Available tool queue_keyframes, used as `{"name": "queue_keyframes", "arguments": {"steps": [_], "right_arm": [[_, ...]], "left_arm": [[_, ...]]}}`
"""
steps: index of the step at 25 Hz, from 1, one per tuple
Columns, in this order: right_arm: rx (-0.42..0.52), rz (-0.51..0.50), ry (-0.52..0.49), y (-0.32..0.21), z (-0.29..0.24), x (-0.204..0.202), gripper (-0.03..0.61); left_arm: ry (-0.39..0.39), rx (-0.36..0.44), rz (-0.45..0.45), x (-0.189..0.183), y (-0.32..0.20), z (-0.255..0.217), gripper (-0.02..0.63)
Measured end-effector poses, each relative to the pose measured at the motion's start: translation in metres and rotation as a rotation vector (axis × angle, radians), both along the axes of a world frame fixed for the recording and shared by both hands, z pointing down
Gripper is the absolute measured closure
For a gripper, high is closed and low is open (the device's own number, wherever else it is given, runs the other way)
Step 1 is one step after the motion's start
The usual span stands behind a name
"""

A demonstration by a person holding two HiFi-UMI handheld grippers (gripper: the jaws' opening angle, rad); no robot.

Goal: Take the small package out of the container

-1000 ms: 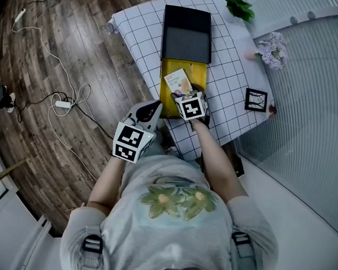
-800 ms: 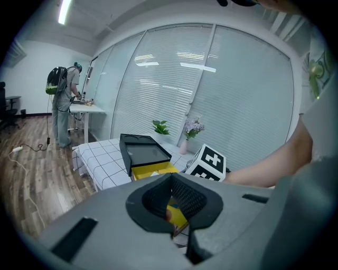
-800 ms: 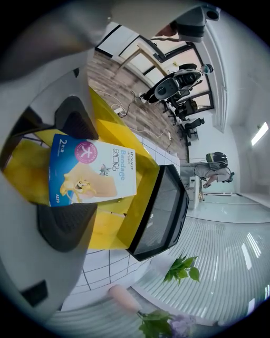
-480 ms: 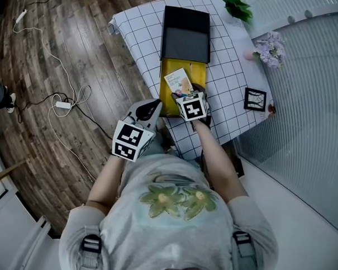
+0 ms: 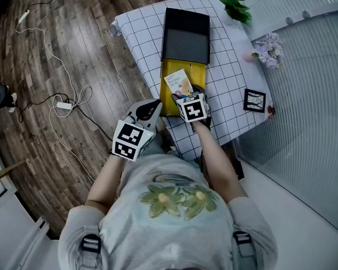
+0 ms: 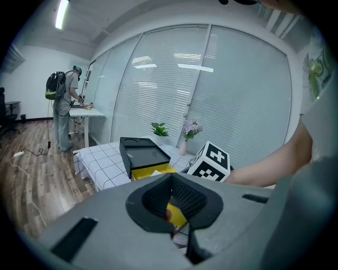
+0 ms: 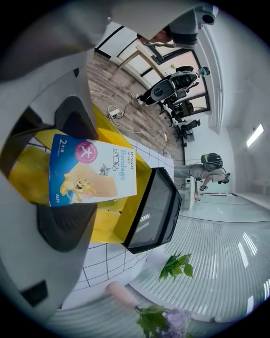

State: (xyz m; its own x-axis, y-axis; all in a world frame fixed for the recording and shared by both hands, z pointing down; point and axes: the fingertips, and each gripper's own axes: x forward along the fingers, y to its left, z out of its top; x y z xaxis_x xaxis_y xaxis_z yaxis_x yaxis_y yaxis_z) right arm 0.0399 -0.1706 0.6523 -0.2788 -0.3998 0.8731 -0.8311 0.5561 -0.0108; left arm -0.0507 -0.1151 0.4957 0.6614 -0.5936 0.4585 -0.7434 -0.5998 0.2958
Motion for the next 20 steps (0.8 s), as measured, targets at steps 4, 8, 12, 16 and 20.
{"name": "queue_keyframes", "arguments": {"steps": [4, 8, 12, 16, 20], "right_arm": [[0.012, 0.001, -0.009, 0.0, -0.006, 0.001, 0.224], [0.022, 0.001, -0.017, 0.003, -0.011, 0.002, 0.224], [0.033, 0.003, -0.023, 0.007, -0.017, 0.004, 0.224], [0.042, 0.005, -0.035, 0.01, -0.023, 0.006, 0.224], [0.061, 0.004, -0.043, 0.011, -0.032, 0.009, 0.224]], "left_arm": [[-0.007, 0.004, 0.0, 0.0, 0.003, -0.001, 0.607], [-0.006, 0.011, -0.003, 0.003, 0.007, -0.004, 0.607], [-0.006, 0.016, -0.002, 0.009, 0.012, -0.007, 0.607], [-0.015, 0.021, 0.002, 0.012, 0.017, -0.009, 0.607], [-0.022, 0.029, 0.002, 0.013, 0.021, -0.012, 0.606]]}}
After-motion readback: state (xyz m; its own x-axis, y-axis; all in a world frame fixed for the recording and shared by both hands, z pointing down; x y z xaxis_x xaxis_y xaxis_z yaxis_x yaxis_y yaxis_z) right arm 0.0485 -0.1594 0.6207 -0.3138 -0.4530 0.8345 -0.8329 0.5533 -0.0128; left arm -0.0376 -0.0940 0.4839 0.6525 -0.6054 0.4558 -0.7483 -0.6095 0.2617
